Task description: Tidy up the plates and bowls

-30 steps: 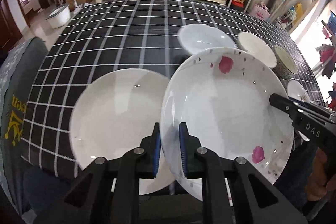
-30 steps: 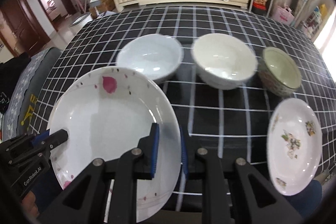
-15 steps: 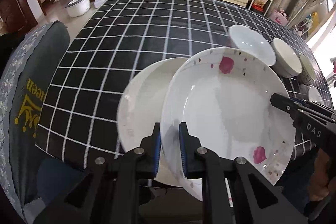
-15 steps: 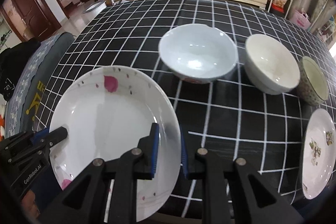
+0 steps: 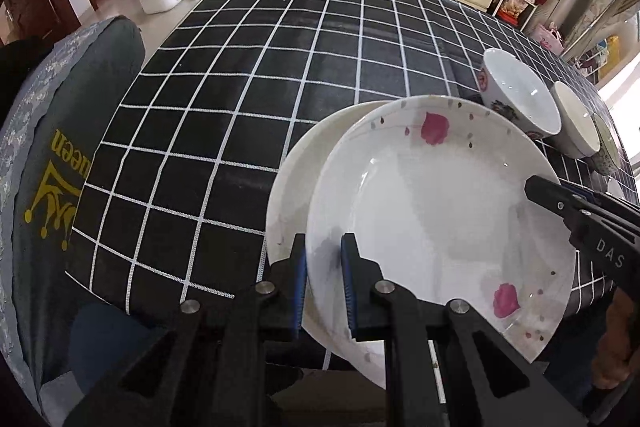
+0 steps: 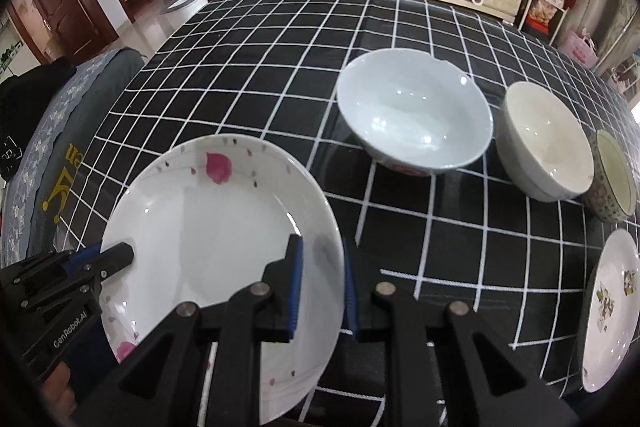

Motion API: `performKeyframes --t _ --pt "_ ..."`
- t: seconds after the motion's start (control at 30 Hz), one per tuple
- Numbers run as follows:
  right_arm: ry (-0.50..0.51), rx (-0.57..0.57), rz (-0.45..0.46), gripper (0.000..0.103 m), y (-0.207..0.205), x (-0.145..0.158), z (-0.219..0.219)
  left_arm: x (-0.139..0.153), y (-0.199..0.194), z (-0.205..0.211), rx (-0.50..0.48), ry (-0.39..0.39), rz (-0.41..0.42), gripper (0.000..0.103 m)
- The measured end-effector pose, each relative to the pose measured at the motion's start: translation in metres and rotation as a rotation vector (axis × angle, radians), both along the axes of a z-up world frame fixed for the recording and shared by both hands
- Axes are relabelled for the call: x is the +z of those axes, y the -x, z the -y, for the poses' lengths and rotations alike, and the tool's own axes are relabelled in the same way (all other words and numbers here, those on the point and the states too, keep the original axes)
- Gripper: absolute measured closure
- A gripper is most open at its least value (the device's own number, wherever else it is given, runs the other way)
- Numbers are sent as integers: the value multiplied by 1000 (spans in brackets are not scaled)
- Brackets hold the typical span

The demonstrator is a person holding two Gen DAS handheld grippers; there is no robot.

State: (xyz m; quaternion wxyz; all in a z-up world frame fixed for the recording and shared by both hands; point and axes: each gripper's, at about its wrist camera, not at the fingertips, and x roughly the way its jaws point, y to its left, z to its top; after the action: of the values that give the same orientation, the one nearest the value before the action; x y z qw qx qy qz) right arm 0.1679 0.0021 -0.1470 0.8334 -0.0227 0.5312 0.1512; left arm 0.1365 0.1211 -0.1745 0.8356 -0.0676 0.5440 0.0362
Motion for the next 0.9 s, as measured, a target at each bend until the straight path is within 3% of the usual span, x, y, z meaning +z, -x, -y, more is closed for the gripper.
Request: performKeyframes --t 0.9 --pt "40 32 -3 80 -2 -10 -8 -4 -2 -13 47 16 7 89"
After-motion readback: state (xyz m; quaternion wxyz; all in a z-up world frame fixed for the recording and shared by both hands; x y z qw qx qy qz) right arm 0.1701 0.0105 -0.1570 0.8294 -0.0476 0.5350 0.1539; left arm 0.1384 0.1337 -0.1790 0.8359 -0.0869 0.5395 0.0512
